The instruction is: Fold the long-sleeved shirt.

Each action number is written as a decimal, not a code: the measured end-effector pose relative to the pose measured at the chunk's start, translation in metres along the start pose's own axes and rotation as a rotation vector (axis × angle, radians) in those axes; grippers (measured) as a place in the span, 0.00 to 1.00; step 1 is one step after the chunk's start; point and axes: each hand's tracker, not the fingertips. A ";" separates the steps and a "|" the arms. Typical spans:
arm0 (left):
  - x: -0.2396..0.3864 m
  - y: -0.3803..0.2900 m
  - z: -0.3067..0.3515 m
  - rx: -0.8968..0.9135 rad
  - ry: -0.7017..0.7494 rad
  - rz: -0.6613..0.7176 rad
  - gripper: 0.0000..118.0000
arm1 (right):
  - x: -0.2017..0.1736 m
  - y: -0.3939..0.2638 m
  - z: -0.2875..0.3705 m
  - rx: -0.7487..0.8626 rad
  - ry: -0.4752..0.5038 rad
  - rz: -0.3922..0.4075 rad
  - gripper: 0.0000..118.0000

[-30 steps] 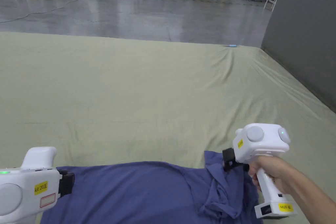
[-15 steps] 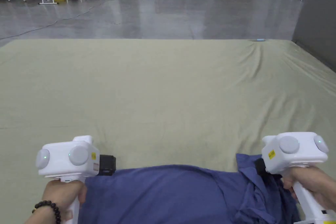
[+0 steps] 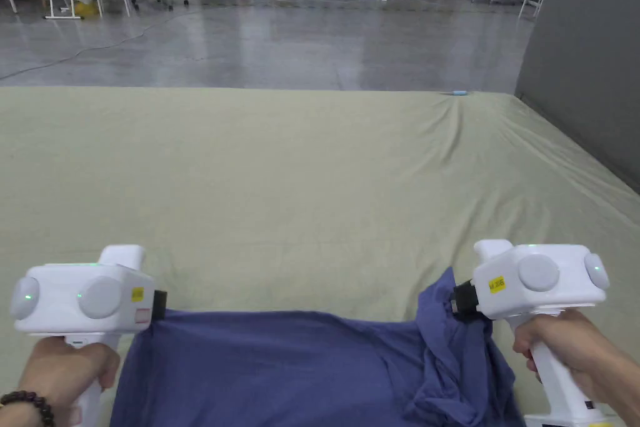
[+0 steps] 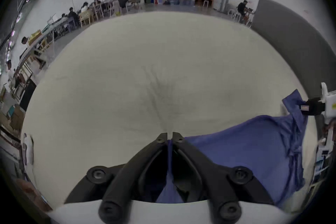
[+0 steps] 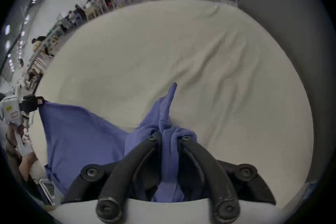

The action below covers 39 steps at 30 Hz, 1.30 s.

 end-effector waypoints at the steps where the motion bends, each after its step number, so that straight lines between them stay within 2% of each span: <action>1: -0.002 -0.006 0.020 0.024 -0.018 0.001 0.00 | -0.002 -0.007 0.017 0.022 0.011 0.016 0.08; 7: -0.018 -0.065 0.114 0.054 -0.076 -0.001 0.00 | -0.008 -0.073 0.102 0.127 0.059 0.052 0.08; 10: -0.024 -0.109 0.136 0.004 -0.112 -0.007 0.00 | -0.011 -0.118 0.131 0.136 0.085 0.061 0.08; 12: -0.023 -0.139 0.140 -0.048 -0.105 -0.021 0.00 | -0.015 -0.149 0.142 0.122 0.089 0.094 0.08; 15: -0.026 -0.175 0.133 -0.141 -0.115 -0.025 0.00 | -0.020 -0.195 0.144 0.047 0.071 0.150 0.08; 21: -0.023 -0.213 0.100 -0.290 -0.143 -0.054 0.00 | -0.021 -0.248 0.097 -0.188 -0.020 0.301 0.08; 23: -0.027 -0.218 0.093 -0.289 -0.145 -0.041 0.00 | -0.020 -0.255 0.090 -0.173 -0.025 0.298 0.09; 24: -0.028 -0.219 0.091 -0.284 -0.145 -0.034 0.00 | -0.016 -0.253 0.090 -0.158 -0.022 0.285 0.13; 25: -0.029 -0.216 0.092 -0.274 -0.146 -0.028 0.03 | -0.015 -0.251 0.092 -0.157 -0.014 0.263 0.31; 26: -0.031 -0.214 0.095 -0.271 -0.149 -0.027 0.23 | -0.014 -0.250 0.092 -0.161 -0.009 0.243 0.51; 27: -0.031 -0.212 0.096 -0.267 -0.148 -0.025 0.57 | -0.013 -0.249 0.094 -0.152 -0.015 0.238 0.72; 28: -0.032 -0.209 0.099 -0.247 -0.136 -0.018 0.96 | -0.012 -0.249 0.103 -0.127 -0.031 0.232 0.85; 29: -0.033 -0.207 0.106 -0.211 -0.129 -0.020 0.99 | -0.010 -0.249 0.112 -0.084 -0.056 0.224 0.85; 30: -0.034 -0.204 0.114 -0.186 -0.125 -0.033 0.98 | -0.008 -0.248 0.123 -0.053 -0.077 0.207 0.85; 32: -0.036 -0.197 0.135 -0.123 -0.135 -0.038 0.95 | -0.003 -0.241 0.158 0.040 -0.046 0.143 0.84; 33: -0.036 -0.187 0.148 -0.052 -0.170 -0.008 0.86 | -0.004 -0.237 0.172 0.095 -0.030 0.111 0.78; 34: -0.036 -0.183 0.162 -0.037 -0.183 0.001 0.49 | -0.006 -0.230 0.185 0.145 -0.022 0.084 0.51; 35: -0.035 -0.175 0.169 -0.021 -0.183 0.019 0.11 | -0.010 -0.223 0.195 0.179 -0.015 0.063 0.15; 36: -0.032 -0.168 0.174 -0.005 -0.166 0.025 0.00 | -0.014 -0.217 0.202 0.205 -0.018 0.045 0.04; 37: -0.027 -0.163 0.179 0.049 -0.145 0.017 0.00 | -0.021 -0.212 0.203 0.237 -0.042 0.036 0.00; 39: -0.011 -0.154 0.182 0.128 -0.094 -0.068 0.00 | -0.035 -0.204 0.200 0.297 -0.097 0.057 0.00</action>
